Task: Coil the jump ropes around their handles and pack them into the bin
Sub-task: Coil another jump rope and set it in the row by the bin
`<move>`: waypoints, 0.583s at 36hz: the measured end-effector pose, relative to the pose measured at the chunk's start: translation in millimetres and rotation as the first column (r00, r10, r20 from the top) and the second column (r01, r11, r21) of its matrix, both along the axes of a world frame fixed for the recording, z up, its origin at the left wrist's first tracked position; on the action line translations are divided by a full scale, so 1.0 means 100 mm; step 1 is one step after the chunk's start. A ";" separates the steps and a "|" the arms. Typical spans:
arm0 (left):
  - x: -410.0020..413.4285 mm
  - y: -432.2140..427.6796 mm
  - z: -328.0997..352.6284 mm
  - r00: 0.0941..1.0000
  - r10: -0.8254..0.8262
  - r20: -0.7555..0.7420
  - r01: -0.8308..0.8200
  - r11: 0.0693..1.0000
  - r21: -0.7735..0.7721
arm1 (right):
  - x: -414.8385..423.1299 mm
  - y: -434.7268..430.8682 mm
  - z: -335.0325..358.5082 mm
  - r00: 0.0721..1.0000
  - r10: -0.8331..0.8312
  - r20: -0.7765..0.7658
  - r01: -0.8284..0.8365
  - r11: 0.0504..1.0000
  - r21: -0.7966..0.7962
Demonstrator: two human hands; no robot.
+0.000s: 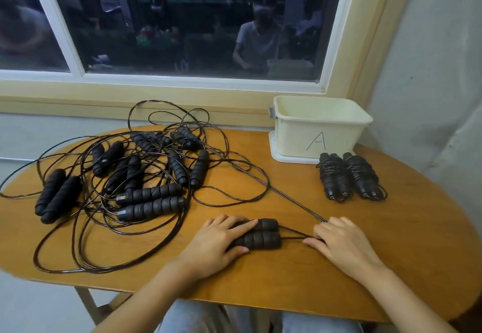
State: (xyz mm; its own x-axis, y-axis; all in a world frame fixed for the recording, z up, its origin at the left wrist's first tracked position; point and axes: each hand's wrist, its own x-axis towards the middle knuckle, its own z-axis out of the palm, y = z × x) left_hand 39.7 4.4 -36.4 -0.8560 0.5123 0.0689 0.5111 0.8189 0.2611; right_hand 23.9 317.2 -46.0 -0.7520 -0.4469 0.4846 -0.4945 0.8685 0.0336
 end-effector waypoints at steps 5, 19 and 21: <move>0.00 0.02 -0.06 1.000 0.008 -0.027 -0.008 1.000 0.006 | -0.03 0.09 -0.12 0.995 -0.085 -0.060 0.083 0.995 -0.048; -0.02 0.01 -0.06 1.000 0.008 -0.027 -0.007 1.000 0.028 | -0.06 0.47 -0.14 0.991 -0.130 -0.042 0.132 0.990 0.055; -0.02 0.01 -0.07 0.999 0.012 -0.031 -0.011 1.000 0.027 | -0.04 0.53 -0.15 0.984 -0.171 -0.046 0.173 0.984 0.041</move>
